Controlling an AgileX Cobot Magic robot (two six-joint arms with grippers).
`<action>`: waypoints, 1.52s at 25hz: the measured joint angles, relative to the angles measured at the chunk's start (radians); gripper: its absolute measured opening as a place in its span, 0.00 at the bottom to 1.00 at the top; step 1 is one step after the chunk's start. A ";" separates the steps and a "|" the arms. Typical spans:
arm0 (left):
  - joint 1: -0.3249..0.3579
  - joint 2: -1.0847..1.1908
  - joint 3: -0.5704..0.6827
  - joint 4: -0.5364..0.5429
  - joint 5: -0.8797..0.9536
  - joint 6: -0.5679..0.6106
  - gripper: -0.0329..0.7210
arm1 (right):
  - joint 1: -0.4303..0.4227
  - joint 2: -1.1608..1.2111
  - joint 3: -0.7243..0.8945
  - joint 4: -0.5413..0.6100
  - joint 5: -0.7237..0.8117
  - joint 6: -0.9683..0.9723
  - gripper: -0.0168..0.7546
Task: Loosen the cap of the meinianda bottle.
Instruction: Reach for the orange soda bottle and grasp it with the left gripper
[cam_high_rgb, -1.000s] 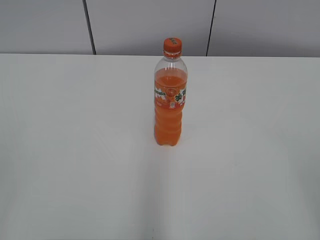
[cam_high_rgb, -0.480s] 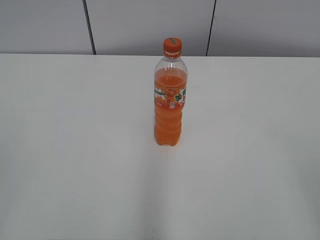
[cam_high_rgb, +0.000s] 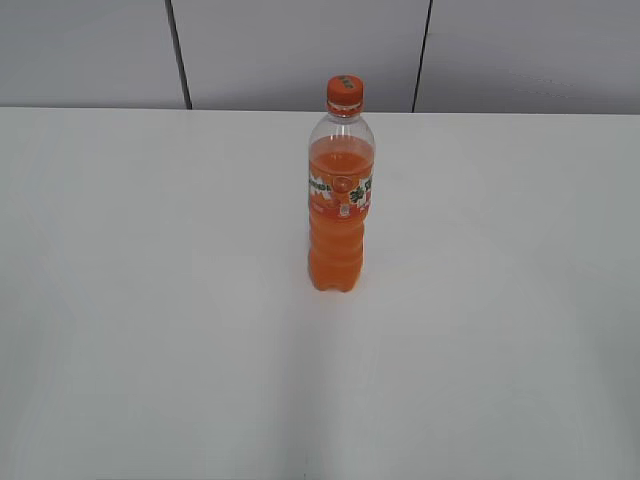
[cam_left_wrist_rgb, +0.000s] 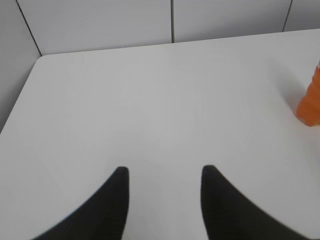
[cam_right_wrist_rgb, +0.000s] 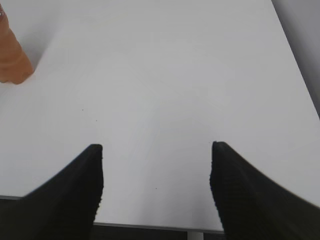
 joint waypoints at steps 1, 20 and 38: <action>0.000 0.000 0.000 -0.004 -0.001 0.000 0.62 | 0.000 0.000 0.000 0.000 0.000 0.000 0.67; 0.000 0.397 -0.011 -0.003 -0.502 0.000 0.70 | 0.000 0.000 0.000 0.000 0.001 0.000 0.67; 0.000 0.767 -0.010 -0.011 -1.105 0.000 0.69 | 0.000 0.000 0.000 -0.006 0.001 0.000 0.67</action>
